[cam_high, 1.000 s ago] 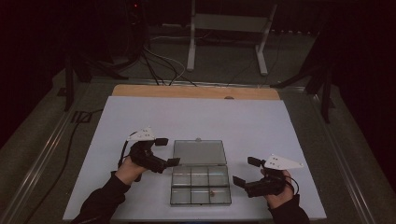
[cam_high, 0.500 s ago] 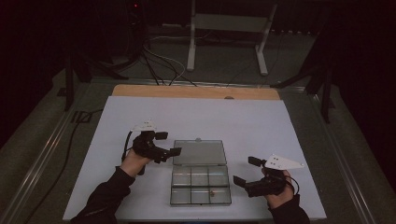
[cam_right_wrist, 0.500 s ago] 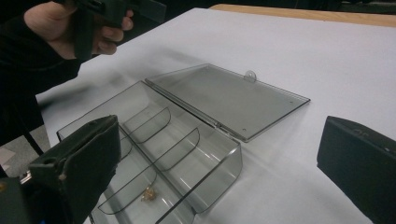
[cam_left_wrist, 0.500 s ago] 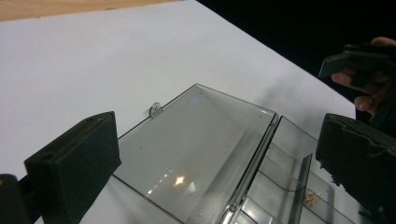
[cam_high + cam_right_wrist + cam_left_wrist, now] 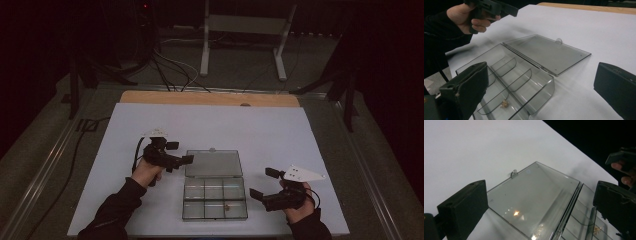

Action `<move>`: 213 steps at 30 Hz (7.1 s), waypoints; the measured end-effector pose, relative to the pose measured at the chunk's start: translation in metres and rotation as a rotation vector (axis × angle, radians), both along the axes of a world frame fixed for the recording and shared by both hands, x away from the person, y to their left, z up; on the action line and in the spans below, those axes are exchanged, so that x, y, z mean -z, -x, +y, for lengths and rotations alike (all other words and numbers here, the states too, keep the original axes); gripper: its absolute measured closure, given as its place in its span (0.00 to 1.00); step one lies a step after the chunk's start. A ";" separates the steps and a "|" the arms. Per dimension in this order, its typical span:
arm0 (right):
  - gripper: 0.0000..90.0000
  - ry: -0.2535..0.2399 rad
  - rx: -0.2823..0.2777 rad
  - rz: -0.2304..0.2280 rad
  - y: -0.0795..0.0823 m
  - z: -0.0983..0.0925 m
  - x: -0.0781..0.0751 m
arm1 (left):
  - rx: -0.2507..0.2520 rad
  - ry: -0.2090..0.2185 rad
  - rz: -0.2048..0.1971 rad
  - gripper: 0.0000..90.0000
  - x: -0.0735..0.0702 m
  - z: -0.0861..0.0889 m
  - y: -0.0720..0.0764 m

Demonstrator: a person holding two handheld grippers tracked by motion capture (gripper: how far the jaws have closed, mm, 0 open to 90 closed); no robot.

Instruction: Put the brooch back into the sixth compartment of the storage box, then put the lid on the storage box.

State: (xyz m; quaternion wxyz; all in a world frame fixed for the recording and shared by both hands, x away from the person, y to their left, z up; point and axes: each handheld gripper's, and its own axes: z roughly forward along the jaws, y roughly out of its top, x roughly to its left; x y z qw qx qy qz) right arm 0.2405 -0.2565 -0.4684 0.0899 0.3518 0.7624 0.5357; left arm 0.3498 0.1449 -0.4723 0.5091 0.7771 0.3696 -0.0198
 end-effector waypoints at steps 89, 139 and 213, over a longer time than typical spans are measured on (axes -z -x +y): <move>0.00 0.023 -0.025 0.007 0.000 0.005 0.002 | 0.012 0.013 0.466 0.58 0.052 -0.001 -0.007; 0.00 0.019 -0.023 0.014 -0.001 0.005 0.002 | 0.044 0.055 0.372 0.80 0.044 0.006 -0.003; 0.00 -0.019 -0.046 0.036 -0.002 0.005 0.003 | 0.197 -0.008 -0.081 0.96 0.028 0.012 0.020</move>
